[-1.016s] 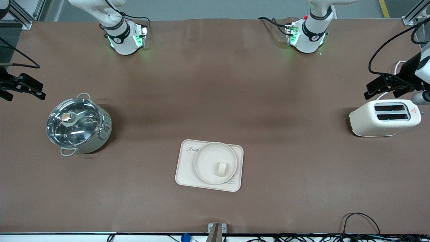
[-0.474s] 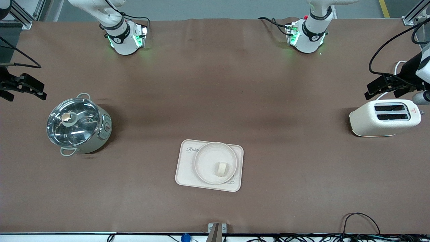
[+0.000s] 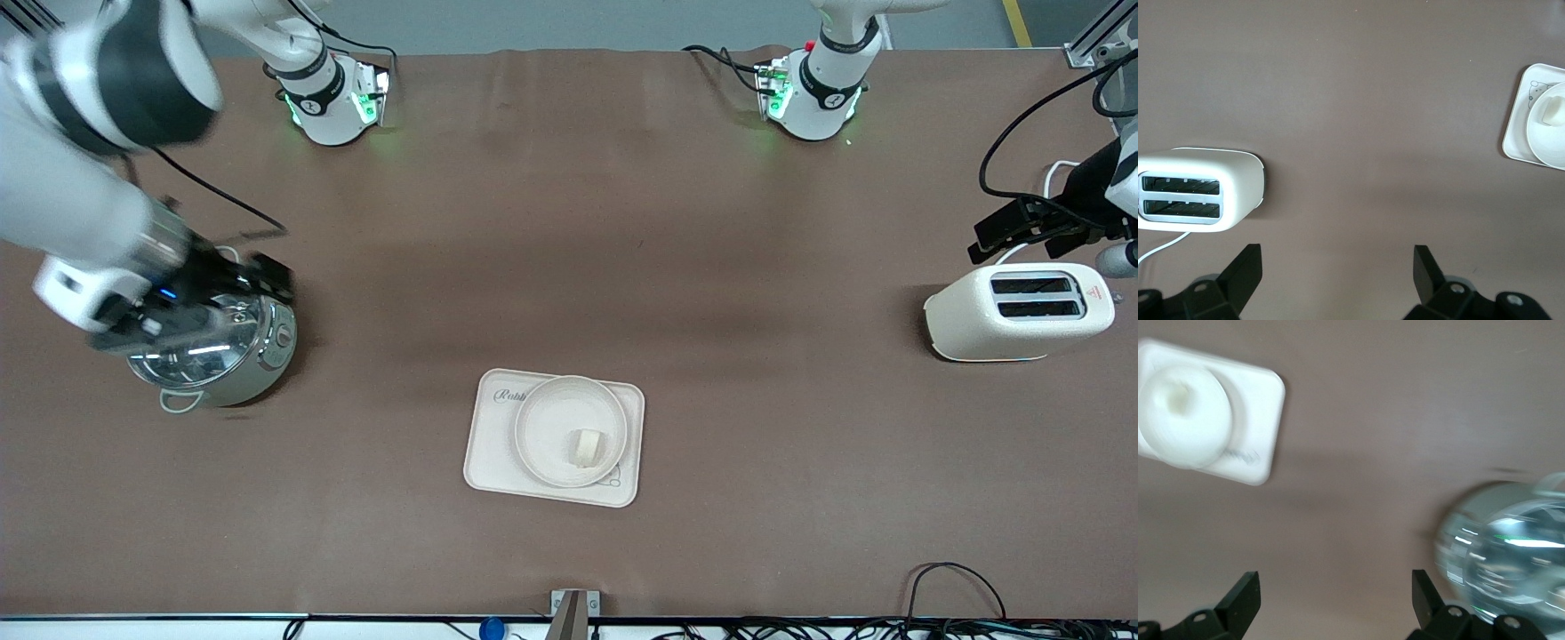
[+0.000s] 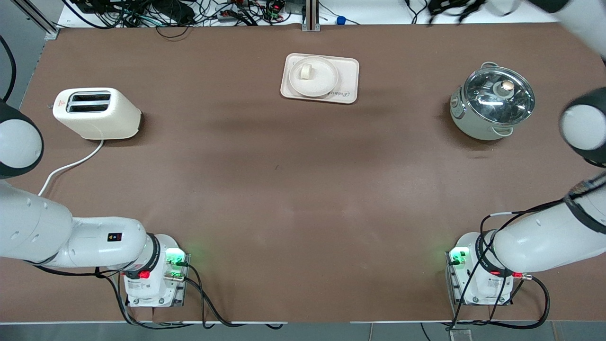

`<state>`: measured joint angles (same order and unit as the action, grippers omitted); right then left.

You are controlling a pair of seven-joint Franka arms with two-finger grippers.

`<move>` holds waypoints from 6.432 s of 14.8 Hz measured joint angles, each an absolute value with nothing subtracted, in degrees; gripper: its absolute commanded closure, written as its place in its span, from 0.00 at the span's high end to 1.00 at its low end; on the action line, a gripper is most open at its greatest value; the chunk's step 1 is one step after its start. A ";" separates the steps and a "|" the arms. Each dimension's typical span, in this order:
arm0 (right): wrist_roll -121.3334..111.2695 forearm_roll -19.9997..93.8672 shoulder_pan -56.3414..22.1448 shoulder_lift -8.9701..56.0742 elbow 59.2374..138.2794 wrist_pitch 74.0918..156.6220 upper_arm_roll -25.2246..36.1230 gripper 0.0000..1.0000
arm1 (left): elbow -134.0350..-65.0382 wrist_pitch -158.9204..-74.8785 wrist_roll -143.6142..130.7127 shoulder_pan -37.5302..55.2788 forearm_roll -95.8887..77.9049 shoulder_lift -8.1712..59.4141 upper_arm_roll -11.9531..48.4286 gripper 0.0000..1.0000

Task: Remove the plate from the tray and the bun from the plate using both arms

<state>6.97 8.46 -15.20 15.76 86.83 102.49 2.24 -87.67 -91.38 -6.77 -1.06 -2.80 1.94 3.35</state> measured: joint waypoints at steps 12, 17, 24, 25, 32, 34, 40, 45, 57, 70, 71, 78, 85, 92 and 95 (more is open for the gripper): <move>20.02 22.67 -28.90 55.86 73.05 147.28 2.15 0.54 | -87.54 -91.31 -6.77 -1.19 -2.80 2.02 3.34 1.00; 20.17 22.83 -29.75 56.35 71.95 147.96 2.13 0.34 | -87.54 -90.97 -6.76 -1.27 -2.80 2.02 3.34 1.00; 17.38 23.43 -31.19 57.46 71.91 150.58 2.39 0.01 | -87.54 -90.49 -6.76 -1.29 -2.80 2.02 3.34 1.00; 16.68 23.50 -31.08 57.39 71.65 150.18 2.51 0.01 | -87.54 -90.45 -6.76 -1.29 -2.80 2.02 3.33 1.00; 16.27 24.63 -30.11 45.64 78.22 138.38 2.48 0.01 | -87.46 -90.36 -6.76 -1.37 -2.80 2.02 3.21 1.00; 16.11 24.81 -31.47 38.62 89.87 146.38 0.38 0.01 | -87.44 -90.36 -6.76 -1.34 -2.80 2.02 3.22 1.00; 16.13 32.68 -42.40 28.67 118.48 174.09 -6.16 0.02 | -87.43 -90.32 -6.76 -1.43 -2.80 2.02 3.20 1.00; 16.20 35.81 -47.64 30.03 120.82 176.86 -6.14 0.46 | -87.43 -90.30 -6.76 -1.44 -2.80 2.02 3.20 1.00; 8.38 30.38 -39.77 29.68 103.32 151.53 6.96 1.00 | -87.43 -90.15 -6.65 -0.11 -3.15 3.85 3.79 1.00; -2.89 12.18 -20.27 20.94 86.35 110.21 18.89 1.00 | -90.31 -112.65 -20.96 21.57 -5.47 25.66 6.17 1.00; -3.15 11.08 -16.55 19.23 86.20 109.07 16.49 1.00 | -90.74 -114.33 -22.00 23.25 -5.47 27.35 6.18 1.00; -4.99 7.35 -6.57 1.97 92.14 98.45 10.91 1.00 | -91.18 -124.78 -32.42 29.95 -2.19 36.20 6.16 1.00; -4.49 3.04 -2.69 -7.35 100.16 96.76 4.49 1.00 | -100.49 -131.55 -41.05 34.85 -1.95 35.47 6.26 1.00; -4.42 2.70 0.81 -6.90 96.31 97.02 -0.83 1.00 | -112.69 -139.23 -42.03 35.37 -1.95 28.58 6.27 1.00; -3.83 2.60 1.13 -6.71 95.93 96.87 -0.83 1.00 | -113.84 -141.63 -44.39 37.23 -1.95 28.83 6.29 1.00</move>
<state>-3.83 2.60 1.13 -6.71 95.93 96.87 -0.83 -113.84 -141.63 -44.39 37.23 -1.95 28.83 6.29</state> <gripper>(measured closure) 0.000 0.000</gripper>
